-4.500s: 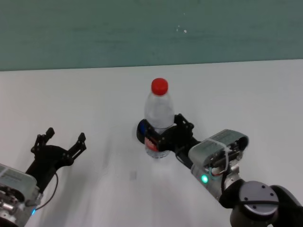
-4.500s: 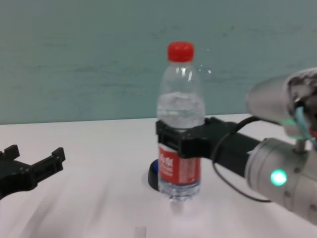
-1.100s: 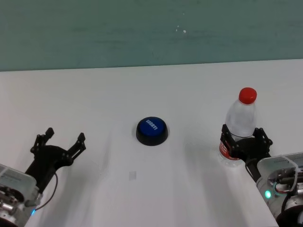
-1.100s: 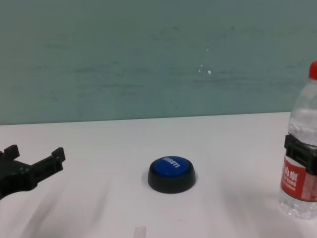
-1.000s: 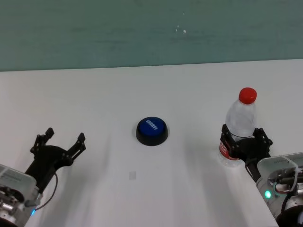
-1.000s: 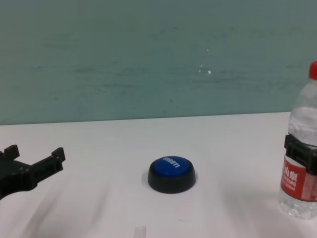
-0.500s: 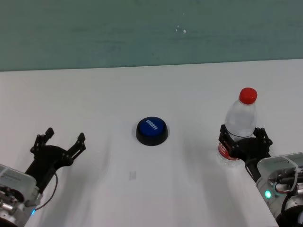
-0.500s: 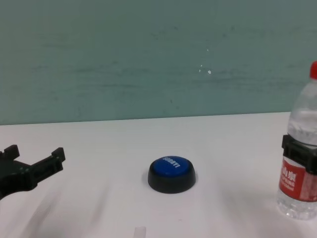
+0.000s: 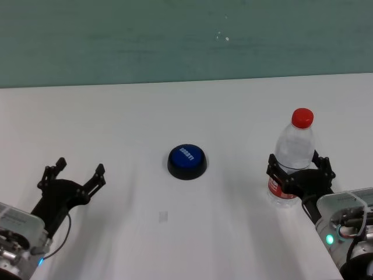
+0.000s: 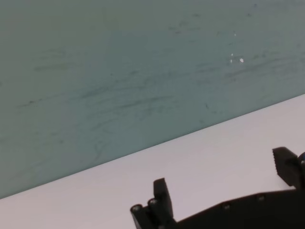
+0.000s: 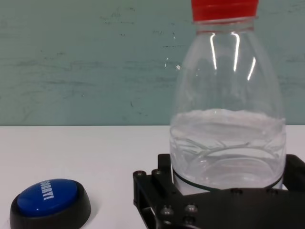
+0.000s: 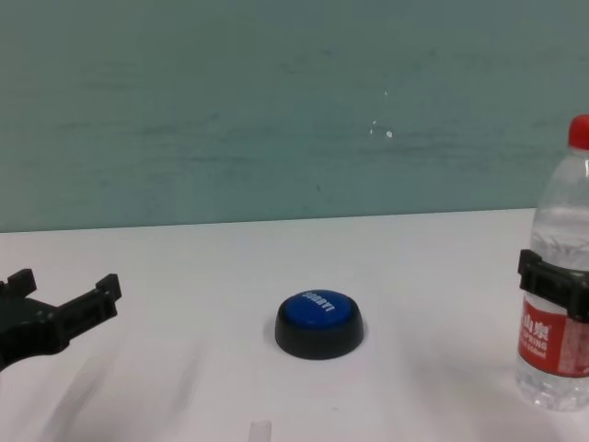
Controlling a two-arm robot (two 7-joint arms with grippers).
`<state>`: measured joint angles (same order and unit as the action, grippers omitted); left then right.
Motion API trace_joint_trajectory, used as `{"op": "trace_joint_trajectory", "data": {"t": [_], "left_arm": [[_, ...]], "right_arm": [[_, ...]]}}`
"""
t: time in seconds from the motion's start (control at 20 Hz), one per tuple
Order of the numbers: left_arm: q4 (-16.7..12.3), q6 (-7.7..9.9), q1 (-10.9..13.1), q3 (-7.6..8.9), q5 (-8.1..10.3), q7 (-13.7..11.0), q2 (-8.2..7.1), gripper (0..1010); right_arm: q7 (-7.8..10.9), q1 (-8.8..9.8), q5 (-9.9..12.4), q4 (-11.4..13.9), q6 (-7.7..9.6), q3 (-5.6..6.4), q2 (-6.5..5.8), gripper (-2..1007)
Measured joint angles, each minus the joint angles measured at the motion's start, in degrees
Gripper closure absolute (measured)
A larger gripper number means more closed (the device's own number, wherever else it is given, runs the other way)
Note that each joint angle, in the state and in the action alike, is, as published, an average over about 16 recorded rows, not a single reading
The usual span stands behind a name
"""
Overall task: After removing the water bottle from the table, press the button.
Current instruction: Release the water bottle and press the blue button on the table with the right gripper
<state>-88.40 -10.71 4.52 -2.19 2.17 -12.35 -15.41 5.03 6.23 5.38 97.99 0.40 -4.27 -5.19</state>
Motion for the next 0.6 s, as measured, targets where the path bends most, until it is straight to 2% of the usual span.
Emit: {"op": "trace_joint_trajectory", "data": {"t": [0.6], "left_arm": [[0.0, 0.0, 0.0, 0.0, 0.0, 0.0, 0.0, 7]], "right_arm": [[0.11, 1.16, -0.04, 1.08, -0.35, -0.02, 0.17, 5]]}}
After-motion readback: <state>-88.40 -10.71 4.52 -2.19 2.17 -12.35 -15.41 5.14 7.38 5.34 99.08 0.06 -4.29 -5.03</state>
